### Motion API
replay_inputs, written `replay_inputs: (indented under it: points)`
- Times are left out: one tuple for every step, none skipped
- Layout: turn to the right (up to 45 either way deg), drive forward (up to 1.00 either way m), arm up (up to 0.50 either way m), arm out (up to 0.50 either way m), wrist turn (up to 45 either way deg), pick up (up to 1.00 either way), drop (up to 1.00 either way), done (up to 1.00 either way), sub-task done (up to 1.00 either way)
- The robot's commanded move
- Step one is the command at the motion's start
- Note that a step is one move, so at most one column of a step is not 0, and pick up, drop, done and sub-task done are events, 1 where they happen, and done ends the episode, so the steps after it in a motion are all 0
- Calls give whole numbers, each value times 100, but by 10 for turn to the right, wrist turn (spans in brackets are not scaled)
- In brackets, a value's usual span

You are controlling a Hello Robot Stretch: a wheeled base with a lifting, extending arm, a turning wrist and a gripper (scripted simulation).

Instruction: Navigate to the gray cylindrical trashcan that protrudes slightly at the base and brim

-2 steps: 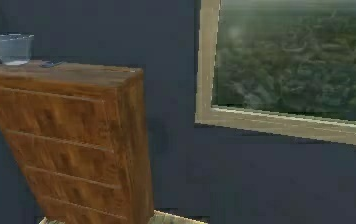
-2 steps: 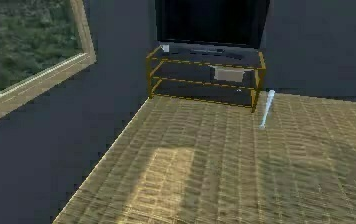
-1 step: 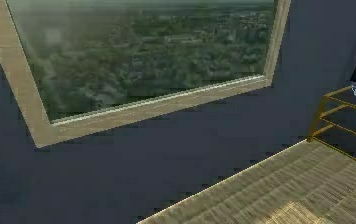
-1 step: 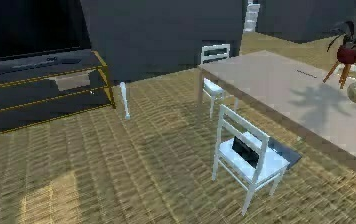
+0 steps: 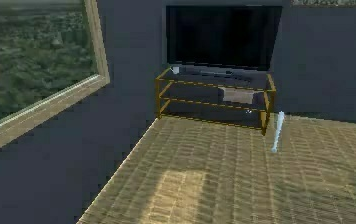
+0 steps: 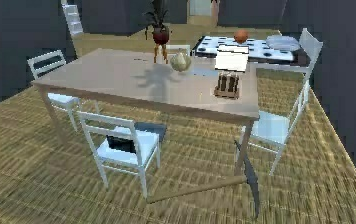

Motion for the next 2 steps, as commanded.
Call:
replay_inputs:
  points:
    - [360, 0, 0, 0, 0, 0, 0, 0, 0]
    - [30, 0, 0, 0, 0, 0, 0, 0, 0]
